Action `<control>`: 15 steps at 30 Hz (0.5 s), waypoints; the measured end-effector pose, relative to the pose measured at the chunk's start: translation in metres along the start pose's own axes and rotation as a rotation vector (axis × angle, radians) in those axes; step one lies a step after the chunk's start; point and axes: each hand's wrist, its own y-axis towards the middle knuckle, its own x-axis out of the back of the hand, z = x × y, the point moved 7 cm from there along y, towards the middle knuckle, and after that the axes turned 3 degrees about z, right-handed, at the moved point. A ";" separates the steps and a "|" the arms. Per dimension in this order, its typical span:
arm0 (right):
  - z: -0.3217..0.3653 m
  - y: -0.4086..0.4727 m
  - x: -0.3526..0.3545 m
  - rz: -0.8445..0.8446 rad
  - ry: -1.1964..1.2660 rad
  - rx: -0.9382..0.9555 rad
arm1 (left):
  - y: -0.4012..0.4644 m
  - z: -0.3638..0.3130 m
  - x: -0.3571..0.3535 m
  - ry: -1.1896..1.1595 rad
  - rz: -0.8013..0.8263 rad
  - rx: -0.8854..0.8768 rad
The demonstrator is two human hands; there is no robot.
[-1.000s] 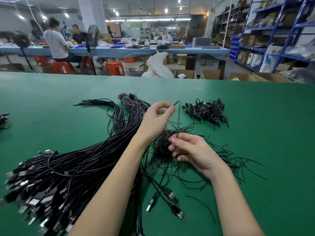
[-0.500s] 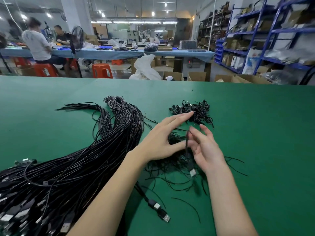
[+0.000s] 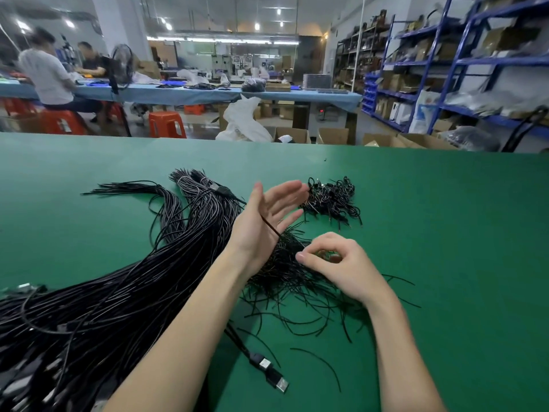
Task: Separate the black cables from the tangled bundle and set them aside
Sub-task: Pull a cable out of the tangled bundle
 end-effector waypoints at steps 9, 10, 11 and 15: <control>0.010 0.002 -0.018 0.224 0.123 0.069 | -0.005 -0.009 -0.019 -0.288 0.202 0.041; 0.011 0.004 -0.020 0.231 0.085 0.058 | -0.007 -0.010 -0.022 -0.273 0.242 0.057; 0.010 0.007 -0.022 0.238 0.028 0.052 | -0.009 -0.011 -0.025 -0.251 0.288 0.078; 0.017 0.024 -0.030 0.328 -0.013 -0.035 | -0.023 -0.012 -0.038 -0.007 0.529 0.209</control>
